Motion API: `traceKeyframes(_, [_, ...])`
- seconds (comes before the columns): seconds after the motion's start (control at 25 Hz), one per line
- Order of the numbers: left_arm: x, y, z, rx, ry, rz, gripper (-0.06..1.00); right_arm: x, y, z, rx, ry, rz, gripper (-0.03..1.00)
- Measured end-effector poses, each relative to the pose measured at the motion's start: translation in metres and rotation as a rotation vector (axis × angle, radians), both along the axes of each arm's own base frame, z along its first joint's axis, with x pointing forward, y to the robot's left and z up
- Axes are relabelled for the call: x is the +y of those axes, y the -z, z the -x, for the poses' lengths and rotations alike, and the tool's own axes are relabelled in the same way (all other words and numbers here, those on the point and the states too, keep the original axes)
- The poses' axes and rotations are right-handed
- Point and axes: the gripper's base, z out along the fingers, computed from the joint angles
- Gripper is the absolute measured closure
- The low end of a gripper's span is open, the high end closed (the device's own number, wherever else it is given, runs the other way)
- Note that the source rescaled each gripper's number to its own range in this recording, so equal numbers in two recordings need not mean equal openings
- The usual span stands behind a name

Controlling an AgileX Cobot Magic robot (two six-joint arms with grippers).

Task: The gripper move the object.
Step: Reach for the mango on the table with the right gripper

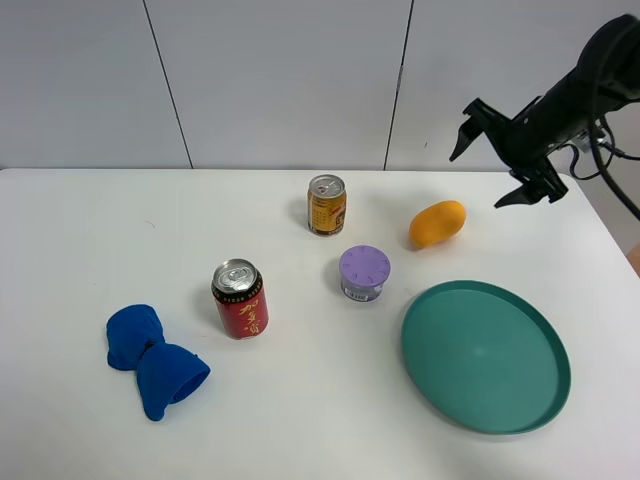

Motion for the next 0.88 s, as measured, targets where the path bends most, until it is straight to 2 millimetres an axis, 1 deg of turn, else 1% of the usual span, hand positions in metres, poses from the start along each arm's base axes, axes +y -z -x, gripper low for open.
traceKeyframes(0.08, [0.000,0.000,0.000,0.000,0.000,0.000,-0.06,0.000,0.018,-0.005,0.038,0.002,0.001,0.17])
traceKeyframes(0.12, [0.000,0.000,0.000,0.000,0.000,0.000,-0.06,0.000,0.024,-0.007,0.045,0.004,0.003,0.17])
traceKeyframes(0.16, [0.000,0.000,0.000,0.000,0.000,0.000,-0.06,0.000,0.024,-0.007,0.045,0.004,0.003,0.17])
traceKeyframes(0.24, [0.000,0.000,0.000,0.000,0.000,0.000,-0.06,0.000,0.040,-0.012,0.059,0.014,0.000,0.17])
traceKeyframes(0.4, [0.000,0.000,0.000,0.000,0.000,0.000,-0.06,0.001,0.051,-0.017,0.049,0.024,0.003,0.17])
traceKeyframes(0.56, [0.000,0.000,0.000,0.000,0.000,0.000,-0.06,0.010,0.063,-0.022,0.032,0.026,-0.005,0.17])
traceKeyframes(0.72, [0.000,0.000,0.000,0.000,0.000,0.000,-0.06,0.025,0.084,-0.024,0.067,-0.001,-0.014,0.17])
traceKeyframes(0.88, [0.000,0.000,0.000,0.000,0.000,0.000,-0.06,0.035,0.096,-0.025,0.070,-0.018,-0.008,0.17])
